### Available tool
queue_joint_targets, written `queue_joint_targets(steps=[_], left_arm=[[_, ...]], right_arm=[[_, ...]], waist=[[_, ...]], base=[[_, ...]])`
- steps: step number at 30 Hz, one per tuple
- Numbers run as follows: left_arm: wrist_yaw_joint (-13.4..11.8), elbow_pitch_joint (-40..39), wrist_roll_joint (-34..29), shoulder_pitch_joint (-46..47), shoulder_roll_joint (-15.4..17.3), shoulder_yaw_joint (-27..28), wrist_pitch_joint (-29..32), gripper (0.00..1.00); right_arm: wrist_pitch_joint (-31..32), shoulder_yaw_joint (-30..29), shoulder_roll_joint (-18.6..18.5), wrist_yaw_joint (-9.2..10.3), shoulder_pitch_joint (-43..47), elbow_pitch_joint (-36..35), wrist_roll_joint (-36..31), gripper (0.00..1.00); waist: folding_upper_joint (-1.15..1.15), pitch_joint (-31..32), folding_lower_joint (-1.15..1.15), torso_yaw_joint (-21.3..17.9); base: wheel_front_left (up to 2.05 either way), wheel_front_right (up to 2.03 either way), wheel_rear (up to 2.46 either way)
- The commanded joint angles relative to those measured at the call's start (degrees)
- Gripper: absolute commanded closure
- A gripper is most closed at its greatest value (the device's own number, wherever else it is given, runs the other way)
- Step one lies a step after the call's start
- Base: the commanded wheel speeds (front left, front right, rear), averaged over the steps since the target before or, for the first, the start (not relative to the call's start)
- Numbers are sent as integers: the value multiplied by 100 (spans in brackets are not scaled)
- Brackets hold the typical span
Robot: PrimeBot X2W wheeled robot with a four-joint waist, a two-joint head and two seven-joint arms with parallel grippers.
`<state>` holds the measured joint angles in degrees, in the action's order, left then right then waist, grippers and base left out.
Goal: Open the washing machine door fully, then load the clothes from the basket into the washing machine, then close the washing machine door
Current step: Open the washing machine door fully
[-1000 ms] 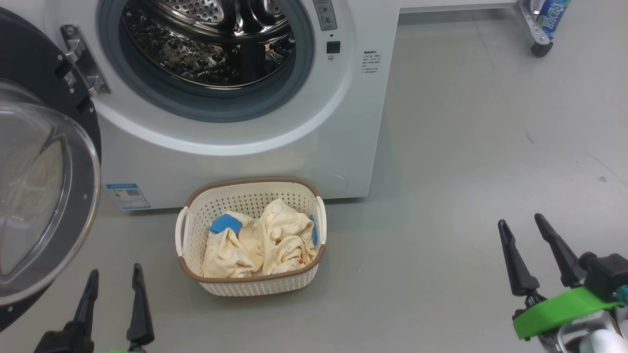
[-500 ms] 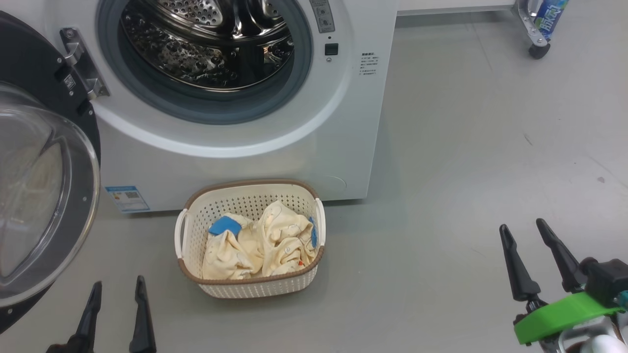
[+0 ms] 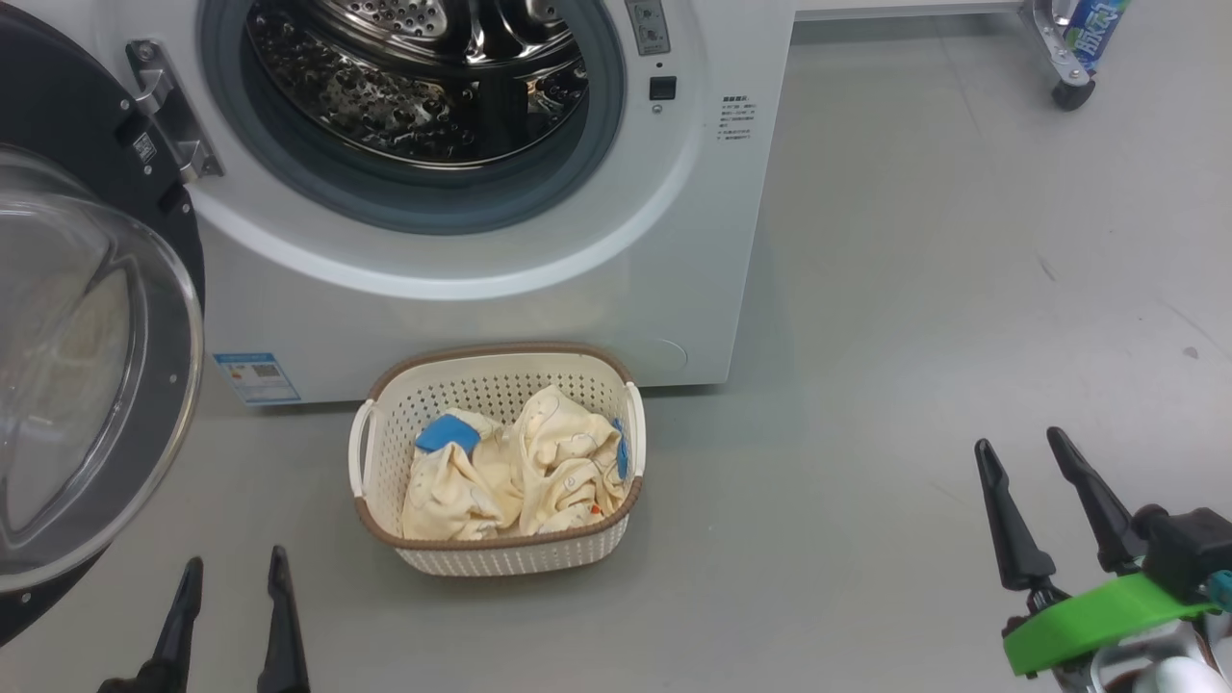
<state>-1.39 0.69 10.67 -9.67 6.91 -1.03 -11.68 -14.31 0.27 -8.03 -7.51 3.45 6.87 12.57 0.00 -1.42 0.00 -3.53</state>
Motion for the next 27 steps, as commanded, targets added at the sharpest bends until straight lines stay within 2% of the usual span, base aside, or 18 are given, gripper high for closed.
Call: queue_joint_targets(steps=[1, 27], left_arm=[[-11, -167, -5, 262, 76, 162, -80, 0], [-94, -42, 59, 402, 159, 70, -94, 0]], right_arm=[[-68, 90, -67, 2, -110, -196, -46, 0], [-68, 120, -74, 2, -199, -93, 23, 0]], waist=[[0, -4, 0, 6], [0, -70, 0, 92]], base=[[0, 0, 0], [4, -1, -3]])
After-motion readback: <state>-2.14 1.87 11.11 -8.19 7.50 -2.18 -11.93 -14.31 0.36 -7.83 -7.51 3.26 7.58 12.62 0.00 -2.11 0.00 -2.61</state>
